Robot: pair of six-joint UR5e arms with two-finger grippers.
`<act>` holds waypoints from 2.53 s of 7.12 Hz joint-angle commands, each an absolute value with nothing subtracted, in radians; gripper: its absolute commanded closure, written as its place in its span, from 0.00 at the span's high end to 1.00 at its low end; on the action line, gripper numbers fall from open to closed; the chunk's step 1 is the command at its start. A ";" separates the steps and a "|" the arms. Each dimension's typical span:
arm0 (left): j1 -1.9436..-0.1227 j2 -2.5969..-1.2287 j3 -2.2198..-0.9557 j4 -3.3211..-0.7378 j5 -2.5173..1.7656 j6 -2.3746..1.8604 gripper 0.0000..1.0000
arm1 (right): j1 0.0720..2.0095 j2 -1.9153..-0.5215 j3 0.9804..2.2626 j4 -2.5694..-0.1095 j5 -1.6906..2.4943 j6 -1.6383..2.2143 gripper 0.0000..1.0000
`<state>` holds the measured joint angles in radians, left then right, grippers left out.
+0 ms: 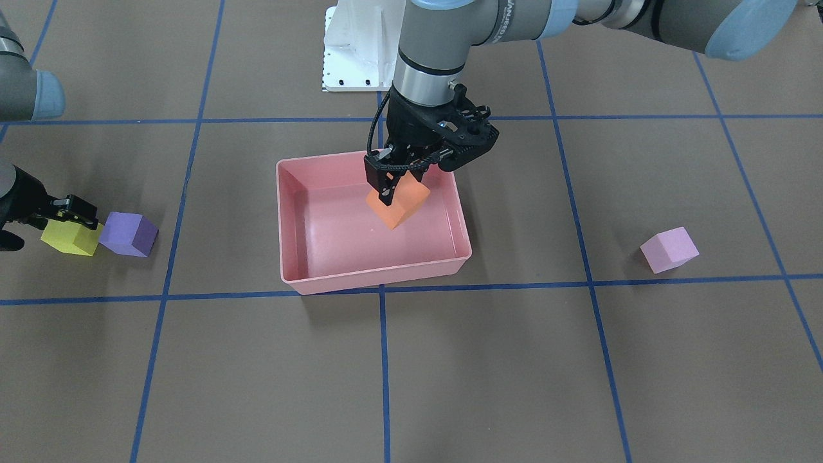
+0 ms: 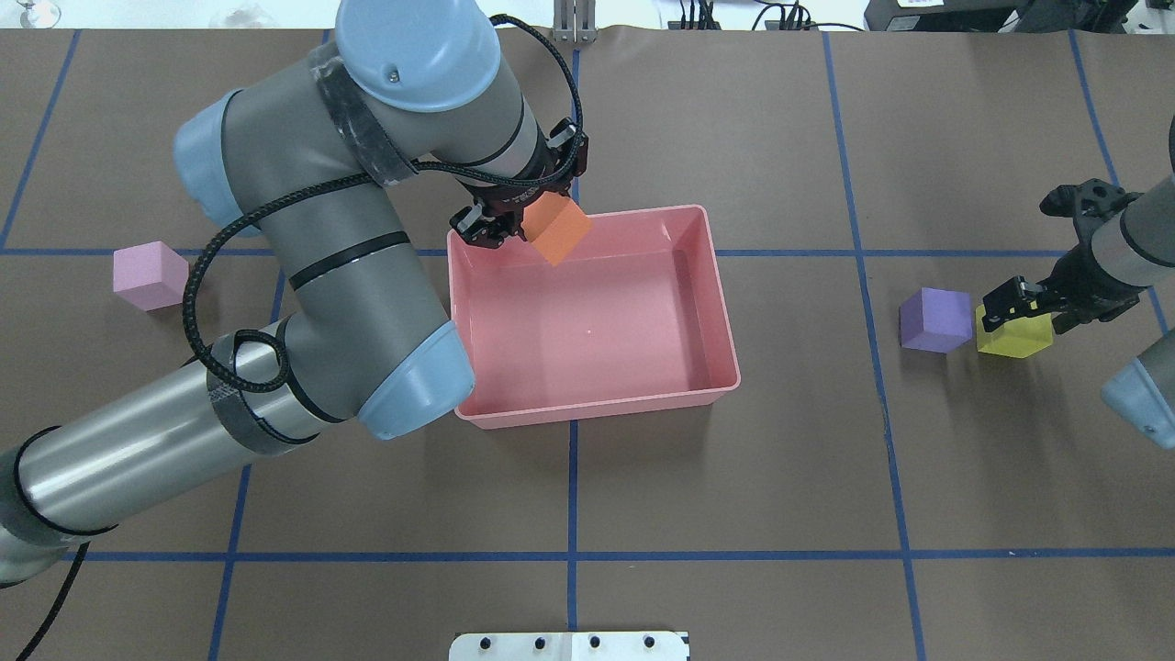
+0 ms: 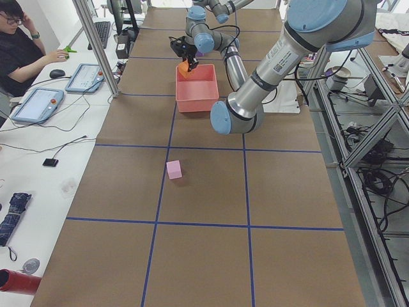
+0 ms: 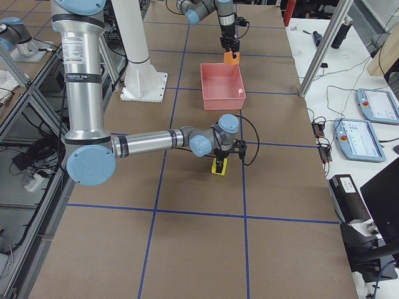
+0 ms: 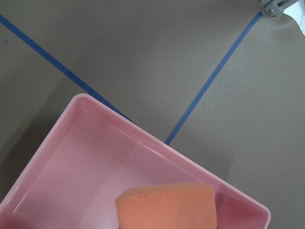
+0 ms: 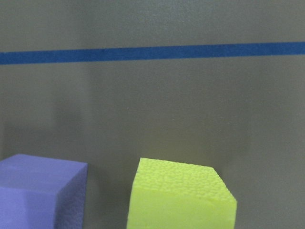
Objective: Place blocks into pink bin with both arms
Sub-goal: 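Drop the orange cube in the bin while the right gripper nears the yellow cube, then lower the yellow cube into the bin while the left gripper nears the lavender cube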
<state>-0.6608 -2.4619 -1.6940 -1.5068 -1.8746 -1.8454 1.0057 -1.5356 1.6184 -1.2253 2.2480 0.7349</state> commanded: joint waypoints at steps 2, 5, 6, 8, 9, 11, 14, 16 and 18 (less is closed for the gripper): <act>-0.658 -2.462 -1.687 -1.514 -1.875 -1.845 0.00 | 1.005 -1.522 1.598 -1.226 2.241 0.742 0.95; -0.643 -2.464 -1.680 -1.516 -1.858 -1.847 0.00 | 1.005 -1.514 1.588 -1.224 2.201 0.741 0.00; -0.632 -2.465 -1.677 -1.525 -1.847 -1.841 0.38 | 1.017 -1.511 1.595 -1.224 2.215 0.738 0.00; -0.632 -2.464 -1.669 -1.546 -1.845 -1.832 1.00 | 1.101 -1.477 1.623 -1.242 2.287 0.742 0.00; -0.634 -2.459 -1.680 -1.545 -1.844 -1.809 1.00 | 1.170 -1.465 1.626 -1.243 2.381 0.742 0.00; -0.638 -2.410 -1.753 -1.536 -1.850 -1.729 1.00 | 1.268 -1.421 1.628 -1.261 2.572 0.745 0.00; -0.707 -2.089 -2.035 -1.534 -1.858 -1.394 1.00 | 1.254 -1.254 1.696 -1.310 2.734 0.915 0.00; -0.905 -1.920 -2.034 -1.537 -2.030 -1.031 1.00 | 1.125 -1.116 1.716 -1.312 2.639 1.114 0.00; -1.026 -1.823 -1.996 -1.552 -2.045 -0.803 1.00 | 0.995 -1.056 1.747 -1.340 2.460 1.156 0.00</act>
